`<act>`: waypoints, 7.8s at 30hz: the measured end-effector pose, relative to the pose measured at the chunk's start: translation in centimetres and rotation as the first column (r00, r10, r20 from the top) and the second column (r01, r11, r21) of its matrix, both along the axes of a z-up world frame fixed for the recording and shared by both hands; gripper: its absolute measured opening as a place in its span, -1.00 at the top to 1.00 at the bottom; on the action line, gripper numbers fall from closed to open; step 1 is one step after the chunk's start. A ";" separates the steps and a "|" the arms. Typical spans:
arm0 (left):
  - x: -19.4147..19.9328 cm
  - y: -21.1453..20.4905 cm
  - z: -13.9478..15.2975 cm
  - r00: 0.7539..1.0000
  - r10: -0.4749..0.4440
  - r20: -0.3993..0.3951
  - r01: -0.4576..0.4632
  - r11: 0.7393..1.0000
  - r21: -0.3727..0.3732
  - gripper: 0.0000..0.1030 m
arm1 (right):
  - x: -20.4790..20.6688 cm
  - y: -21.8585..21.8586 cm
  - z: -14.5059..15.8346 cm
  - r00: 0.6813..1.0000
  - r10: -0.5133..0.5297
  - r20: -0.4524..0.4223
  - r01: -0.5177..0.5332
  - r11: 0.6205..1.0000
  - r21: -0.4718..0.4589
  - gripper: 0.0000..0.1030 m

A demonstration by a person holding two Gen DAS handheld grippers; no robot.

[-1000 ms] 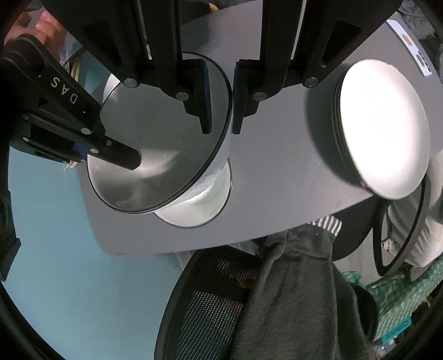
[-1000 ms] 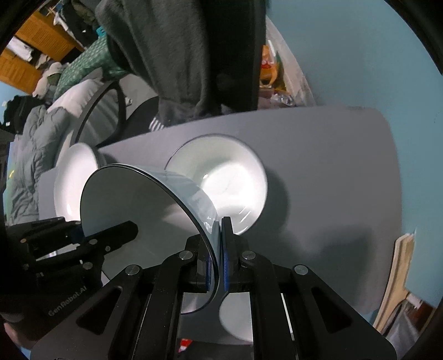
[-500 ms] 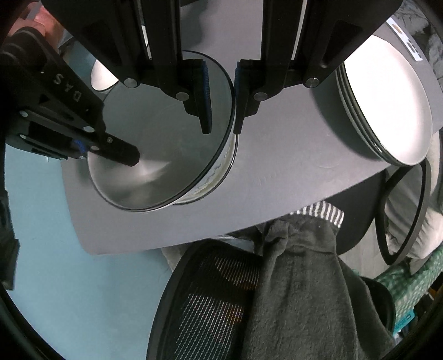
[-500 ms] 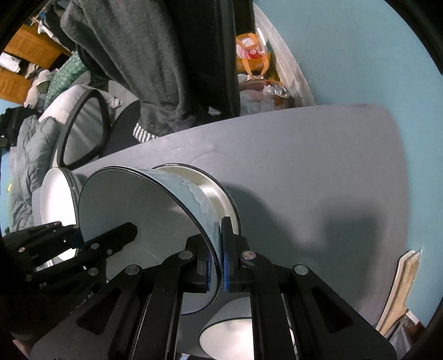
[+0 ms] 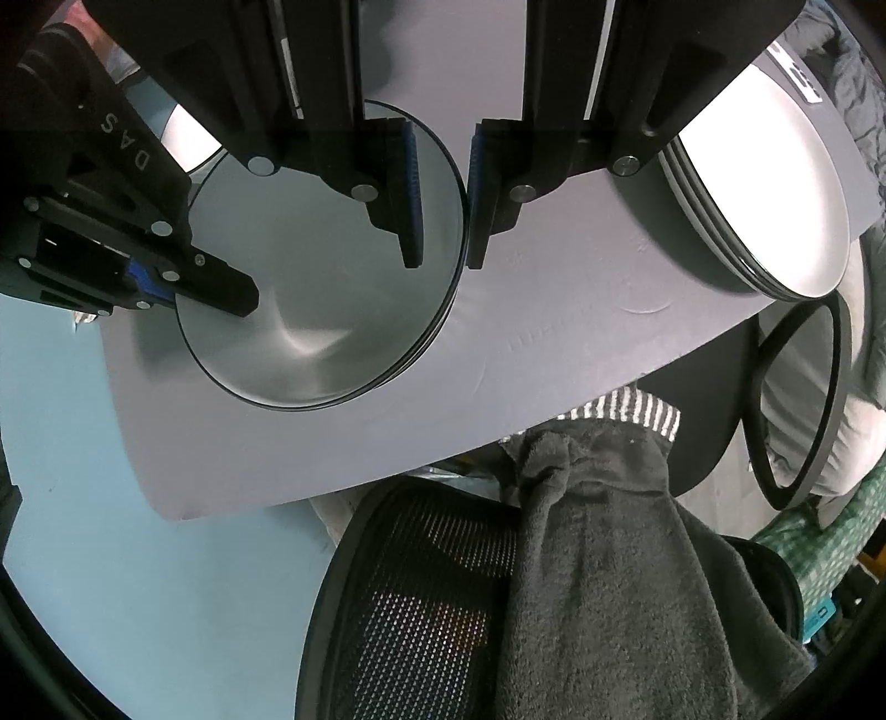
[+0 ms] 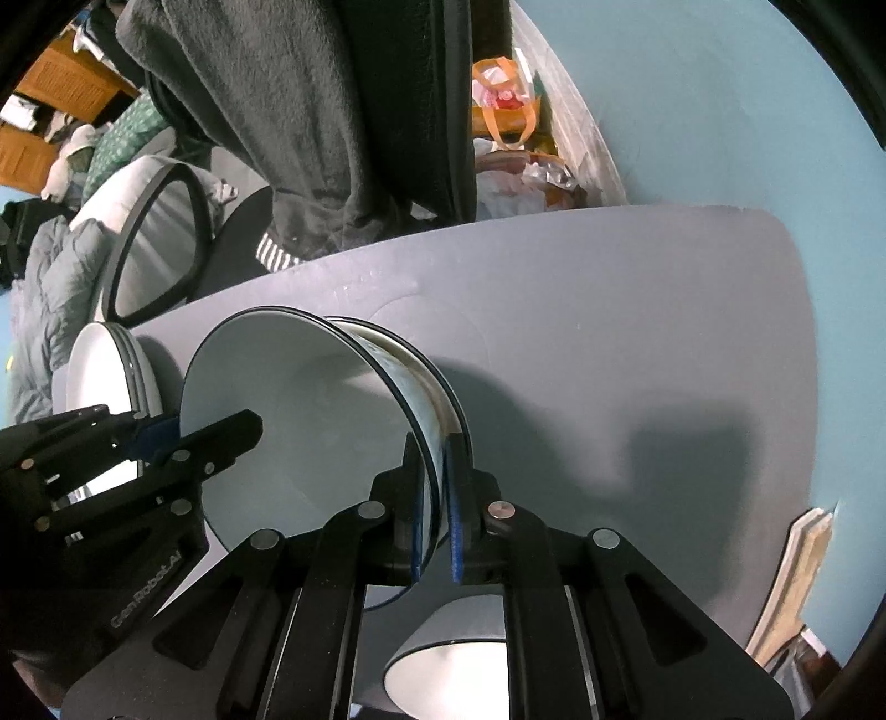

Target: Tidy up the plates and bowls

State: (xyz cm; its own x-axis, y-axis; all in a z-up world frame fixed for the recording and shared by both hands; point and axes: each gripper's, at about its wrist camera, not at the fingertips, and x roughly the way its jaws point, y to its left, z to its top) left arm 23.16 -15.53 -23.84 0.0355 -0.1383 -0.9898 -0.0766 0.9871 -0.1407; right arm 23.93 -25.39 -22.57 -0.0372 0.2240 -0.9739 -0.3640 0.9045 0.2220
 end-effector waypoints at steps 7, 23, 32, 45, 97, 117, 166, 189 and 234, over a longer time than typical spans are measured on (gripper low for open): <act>-0.2 0.0 0.0 1.000 -0.004 -0.005 0.004 1.000 -0.011 0.72 | -0.1 -0.1 0.1 1.000 -0.002 -0.008 0.002 1.000 -0.007 0.77; -1.4 0.3 1.4 0.999 0.011 0.032 -0.010 0.999 -0.033 0.52 | -0.8 -0.6 1.4 0.999 -0.042 0.014 0.042 0.999 0.002 0.39; -3.8 0.7 4.7 0.995 -0.004 0.104 0.009 0.999 -0.045 0.23 | -2.0 -1.7 3.9 0.994 -0.069 0.082 0.069 0.998 -0.001 0.23; -8.3 0.7 7.5 0.985 -0.058 0.165 0.072 0.994 -0.080 0.19 | -5.9 -4.0 8.2 0.971 -0.096 0.219 0.106 0.994 -0.034 0.05; -9.9 -10.2 -2.7 0.981 -0.193 0.000 0.191 0.971 -0.147 -0.08 | -12.4 -14.1 -3.1 0.952 -0.306 0.016 0.305 0.951 0.049 -0.07; -9.3 -10.2 -4.9 0.983 -0.178 -0.048 0.169 0.974 -0.152 0.49 | -11.2 -13.0 -4.7 0.964 -0.262 -0.055 0.264 0.963 0.051 0.76; -9.6 -4.4 4.8 0.991 -0.099 0.090 0.113 0.980 -0.164 0.69 | -10.2 -9.5 3.1 0.970 -0.238 0.050 0.233 0.969 0.086 0.87; -4.5 0.9 6.8 0.989 -0.003 0.146 0.019 0.994 -0.108 0.69 | -4.7 -3.4 5.8 0.987 -0.113 0.112 0.101 0.989 0.107 0.86; -2.3 0.4 2.4 0.999 0.008 0.042 -0.007 1.000 -0.015 0.55 | -1.4 -3.1 1.5 0.998 -0.043 -0.045 0.045 0.997 0.055 0.54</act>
